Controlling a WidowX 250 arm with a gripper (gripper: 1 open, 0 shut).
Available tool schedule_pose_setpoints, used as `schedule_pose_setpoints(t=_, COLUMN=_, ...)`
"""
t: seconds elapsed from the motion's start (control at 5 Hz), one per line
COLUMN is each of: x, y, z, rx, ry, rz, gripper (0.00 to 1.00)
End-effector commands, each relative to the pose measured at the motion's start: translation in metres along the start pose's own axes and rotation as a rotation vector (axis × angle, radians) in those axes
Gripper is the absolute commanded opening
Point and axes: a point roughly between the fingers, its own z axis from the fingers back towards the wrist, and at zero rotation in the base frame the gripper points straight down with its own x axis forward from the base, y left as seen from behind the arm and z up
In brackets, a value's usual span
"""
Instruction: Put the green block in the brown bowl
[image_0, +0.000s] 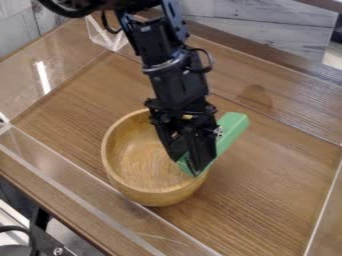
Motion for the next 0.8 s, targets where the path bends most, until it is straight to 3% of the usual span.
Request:
schedule_pose_setpoints(t=0.0, x=0.0107, y=0.0016, z=0.0122, rx=0.010, ry=-0.050, rz=-0.008, gripper=0.00)
schedule_pose_setpoints(t=0.6, x=0.0120, y=0.0019, z=0.0125, rx=-0.005, ry=-0.053, rz=-0.007, gripper=0.00)
